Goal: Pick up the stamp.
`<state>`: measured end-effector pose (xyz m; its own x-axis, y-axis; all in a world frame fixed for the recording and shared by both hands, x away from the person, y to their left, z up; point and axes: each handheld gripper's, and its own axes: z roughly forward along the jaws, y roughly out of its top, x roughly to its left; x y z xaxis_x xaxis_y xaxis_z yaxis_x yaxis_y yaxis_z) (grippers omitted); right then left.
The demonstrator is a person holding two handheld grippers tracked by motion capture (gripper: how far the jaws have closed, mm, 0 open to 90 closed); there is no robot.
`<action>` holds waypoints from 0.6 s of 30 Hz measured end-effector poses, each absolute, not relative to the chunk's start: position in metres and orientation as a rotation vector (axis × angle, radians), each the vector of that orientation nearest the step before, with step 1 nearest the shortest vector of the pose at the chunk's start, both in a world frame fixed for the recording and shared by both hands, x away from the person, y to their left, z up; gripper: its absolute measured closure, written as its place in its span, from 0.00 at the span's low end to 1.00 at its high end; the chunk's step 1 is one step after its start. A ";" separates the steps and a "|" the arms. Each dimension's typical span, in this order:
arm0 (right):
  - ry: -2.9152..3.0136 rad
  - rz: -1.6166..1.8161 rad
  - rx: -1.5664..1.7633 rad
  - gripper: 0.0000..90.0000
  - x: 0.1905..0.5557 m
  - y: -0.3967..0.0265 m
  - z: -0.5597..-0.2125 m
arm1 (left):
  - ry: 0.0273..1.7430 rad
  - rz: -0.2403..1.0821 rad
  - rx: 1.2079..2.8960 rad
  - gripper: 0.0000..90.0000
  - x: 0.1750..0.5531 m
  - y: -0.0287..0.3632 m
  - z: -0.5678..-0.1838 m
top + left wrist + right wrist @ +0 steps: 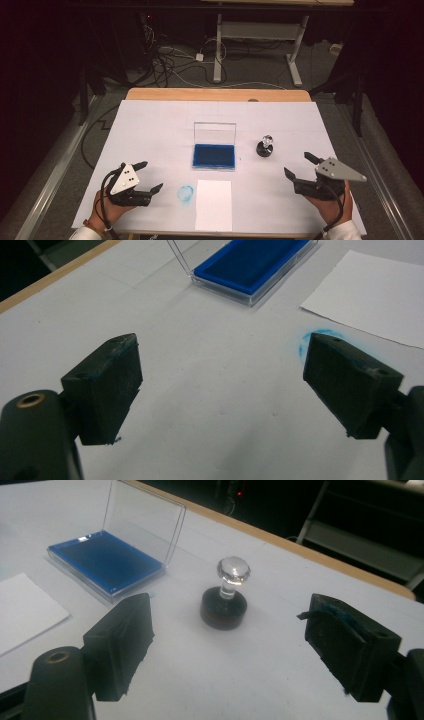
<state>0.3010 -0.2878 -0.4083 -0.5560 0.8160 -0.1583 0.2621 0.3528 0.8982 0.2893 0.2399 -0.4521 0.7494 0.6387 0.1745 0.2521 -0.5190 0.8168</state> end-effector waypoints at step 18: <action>2.277 1.003 0.934 0.21 0.378 -0.248 -0.402 | 0.669 0.583 2.118 0.17 0.289 0.241 -0.453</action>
<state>0.3779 -0.2482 -0.4022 -0.6526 0.7431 -0.1482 0.3921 0.4985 0.7731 0.2891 0.2412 -0.4532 0.7517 0.6369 0.1713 0.2573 -0.5223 0.8130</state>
